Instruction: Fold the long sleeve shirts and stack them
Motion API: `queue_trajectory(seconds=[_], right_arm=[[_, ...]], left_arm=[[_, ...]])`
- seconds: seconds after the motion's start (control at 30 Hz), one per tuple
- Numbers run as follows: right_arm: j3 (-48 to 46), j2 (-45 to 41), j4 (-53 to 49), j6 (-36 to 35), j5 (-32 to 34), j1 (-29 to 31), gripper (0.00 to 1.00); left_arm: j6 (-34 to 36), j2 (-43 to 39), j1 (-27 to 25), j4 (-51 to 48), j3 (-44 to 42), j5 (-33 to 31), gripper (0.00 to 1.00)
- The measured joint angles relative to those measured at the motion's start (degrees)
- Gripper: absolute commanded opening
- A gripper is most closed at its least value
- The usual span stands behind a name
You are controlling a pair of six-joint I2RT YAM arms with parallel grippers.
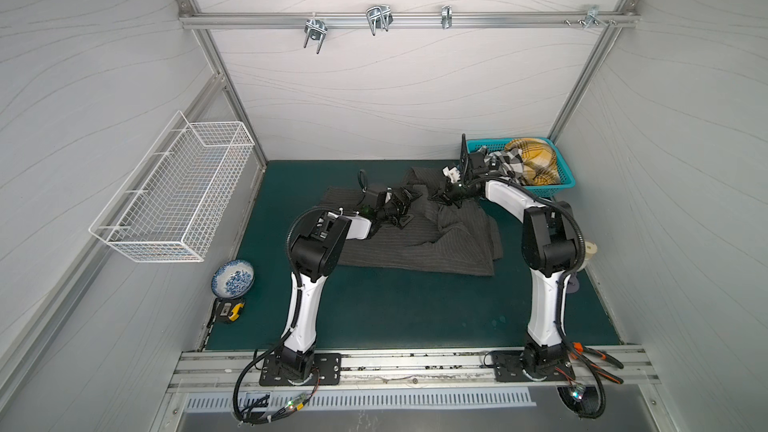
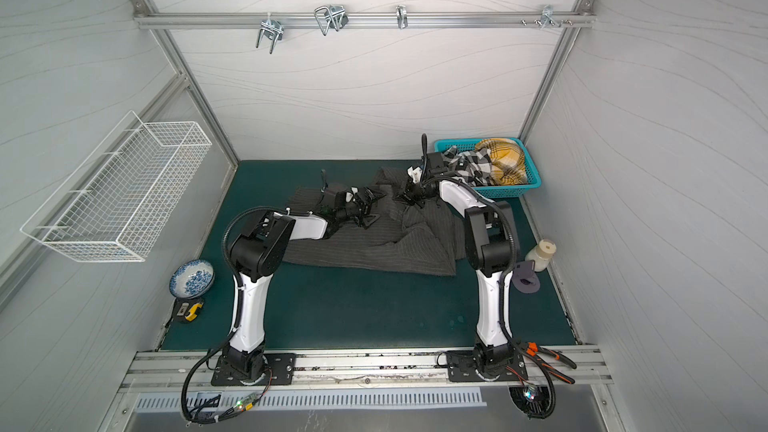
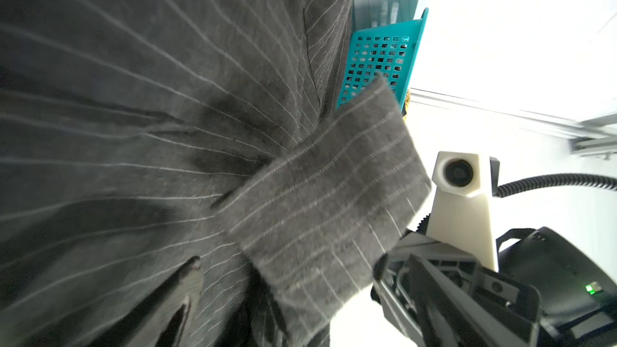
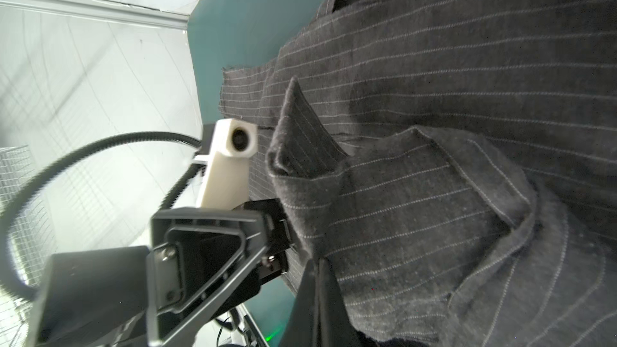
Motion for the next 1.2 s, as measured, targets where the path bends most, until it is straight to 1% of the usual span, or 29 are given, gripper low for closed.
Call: queue_trajectory(seconds=[0.17,0.3,0.4,0.43,0.5,0.7,0.77,0.9,1.0,1.1,1.13,1.17,1.2], right_arm=[[-2.8,-1.5,2.9,2.7,-2.3,-0.7,0.00],[-5.1,-2.8,4.7,4.1,-3.4,-0.9,0.00],[-6.4,-3.7,5.6,4.9,-4.0,-0.9,0.00],[-6.6,-3.8,5.7,5.1,-4.3,-0.9,0.00],[-6.7,-4.0,6.2,5.2,-4.6,-0.9,0.00],[-6.8,-4.0,6.7,5.6,-4.9,-0.9,0.00],[-6.8,-4.0,6.9,5.6,-5.0,-1.0,0.00],[-6.8,-4.0,6.9,5.5,-4.9,-1.1,0.00],[-6.8,-4.1,6.6,5.4,-4.6,-1.4,0.00],[-6.8,-4.5,5.9,5.1,-4.3,-1.8,0.01],[-6.8,-4.7,5.7,5.0,-4.0,-2.0,0.08],[-6.7,-4.8,5.3,5.0,-3.8,-2.1,0.18],[-6.5,-4.9,4.8,4.9,-3.4,-2.2,0.33]], left_arm=[[-3.6,1.2,-0.7,3.7,-0.7,-0.8,0.92],[-5.2,1.3,-0.7,6.2,-0.5,-1.4,0.81],[-6.2,2.0,-0.8,7.1,0.7,-1.9,0.69],[-6.3,2.2,-0.8,7.3,1.3,-2.0,0.63],[-6.8,2.5,-0.8,7.8,1.9,-2.2,0.54],[-7.3,2.5,-0.8,8.5,2.2,-2.1,0.16],[-6.8,2.5,-0.7,8.0,2.3,-2.0,0.00],[-4.6,2.2,-0.7,5.5,2.9,-1.6,0.00],[-1.9,0.6,-0.4,1.7,2.7,-1.6,0.00],[2.6,-4.5,0.2,-3.5,0.1,-2.5,0.00],[4.6,-6.8,0.4,-5.4,-1.2,-3.1,0.00],[6.1,-9.0,0.6,-7.4,-2.3,-3.6,0.00],[7.8,-11.0,0.8,-9.7,-3.0,-4.1,0.00]])
